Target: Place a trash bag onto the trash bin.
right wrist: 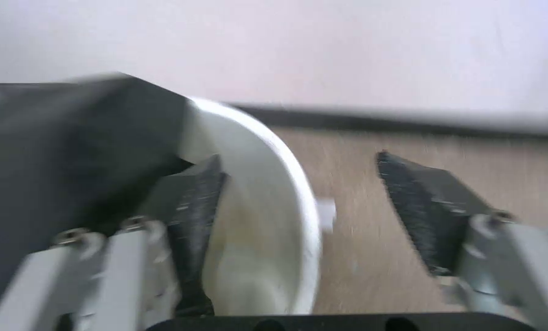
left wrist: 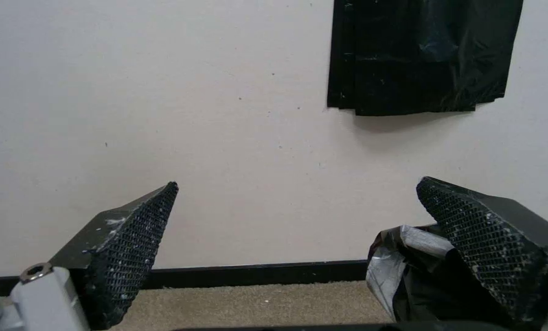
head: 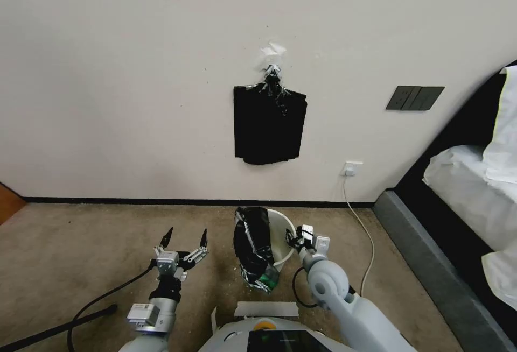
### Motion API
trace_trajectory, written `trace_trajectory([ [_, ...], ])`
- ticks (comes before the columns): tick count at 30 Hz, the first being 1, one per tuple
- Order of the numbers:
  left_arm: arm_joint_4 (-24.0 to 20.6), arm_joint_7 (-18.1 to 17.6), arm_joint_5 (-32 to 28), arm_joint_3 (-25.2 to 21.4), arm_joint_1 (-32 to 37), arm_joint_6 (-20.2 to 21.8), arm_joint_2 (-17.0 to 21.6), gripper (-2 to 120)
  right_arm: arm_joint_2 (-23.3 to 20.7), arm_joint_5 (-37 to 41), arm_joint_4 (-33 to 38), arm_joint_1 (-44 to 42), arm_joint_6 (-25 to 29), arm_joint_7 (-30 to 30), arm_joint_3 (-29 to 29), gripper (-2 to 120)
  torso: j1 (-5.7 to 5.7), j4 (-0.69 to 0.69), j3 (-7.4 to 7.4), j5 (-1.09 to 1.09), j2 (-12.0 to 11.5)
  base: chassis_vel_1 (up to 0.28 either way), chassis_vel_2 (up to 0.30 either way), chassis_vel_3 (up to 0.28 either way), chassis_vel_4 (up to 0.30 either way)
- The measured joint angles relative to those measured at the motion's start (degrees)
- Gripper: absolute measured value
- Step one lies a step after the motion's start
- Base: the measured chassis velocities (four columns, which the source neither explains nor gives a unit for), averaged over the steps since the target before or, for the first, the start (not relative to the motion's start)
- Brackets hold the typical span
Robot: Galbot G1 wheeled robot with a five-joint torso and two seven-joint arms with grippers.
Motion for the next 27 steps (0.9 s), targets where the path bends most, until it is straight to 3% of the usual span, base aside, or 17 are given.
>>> trace_trajectory([
  [2,0.24,-0.03,0.16,0.45,-0.32,0.18,-0.15,100,-3.55,-0.96,3.78,1.66,-2.99,-4.06,-1.3,83,0.0,-0.01,0.0,0.0,0.0,0.0,0.0,0.0,0.0],
  [4,0.37,-0.04,0.54,0.71,-0.5,0.28,-0.34,100,-4.83,-0.82,5.14,3.21,-4.86,-5.21,-2.36,87,0.0,0.01,0.0,0.0,0.0,0.0,0.0,0.0,0.0],
  [7,0.4,-0.31,2.05,1.91,-1.1,1.3,-1.24,100,-6.94,11.65,8.25,11.96,-10.38,-2.08,-6.58,98,0.0,0.02,0.0,0.0,0.0,0.0,0.0,0.0,0.0],
  [9,0.24,-0.41,2.5,2.38,-1.46,1.75,-1.62,100,-7.22,14.17,8.11,14.53,-10.6,-1.21,-8.37,99,0.0,0.03,0.0,-0.02,0.0,0.0,0.0,0.0,0.0],
  [12,-0.05,-0.58,3.42,3.64,-2.82,2.71,-2.75,100,-6.73,20.2,4.31,26.59,-11.06,0.96,-17.6,100,0.0,0.02,0.0,0.0,0.0,0.0,0.0,0.0,0.0],
  [13,-0.05,-0.58,3.42,3.64,-2.82,2.71,-2.75,100,-6.73,20.2,4.31,26.59,-11.06,0.96,-17.6,100,0.0,0.02,0.0,0.0,0.0,0.0,0.0,0.0,0.0],
  [15,0.41,-0.59,3.94,4.0,-2.97,2.74,-3.15,100,-5.13,20.57,1.8,32.41,-11.06,1.94,-23.75,100,0.0,0.04,0.0,0.0,0.0,0.0,0.0,0.0,0.0],
  [17,0.57,-0.6,3.99,4.02,-2.9,2.71,-3.25,100,-4.51,19.83,0.96,33.51,-11.04,2.26,-25.65,100,0.0,0.04,0.0,-0.02,0.0,0.0,0.0,0.0,0.0],
  [19,0.97,-0.61,3.96,3.36,-2.68,2.41,-3.24,100,-2.41,16.11,-1.88,35.47,-10.99,3.64,-31.39,100,0.0,0.01,0.0,0.0,0.0,0.0,0.0,0.0,0.0],
  [27,1.53,-0.55,2.09,-0.61,-2.21,1.68,-1.56,100,-0.13,9.0,-6.89,36.36,-10.88,7.44,-38.46,100,0.0,0.01,0.0,0.0,0.0,0.0,0.0,0.0,0.0],
])
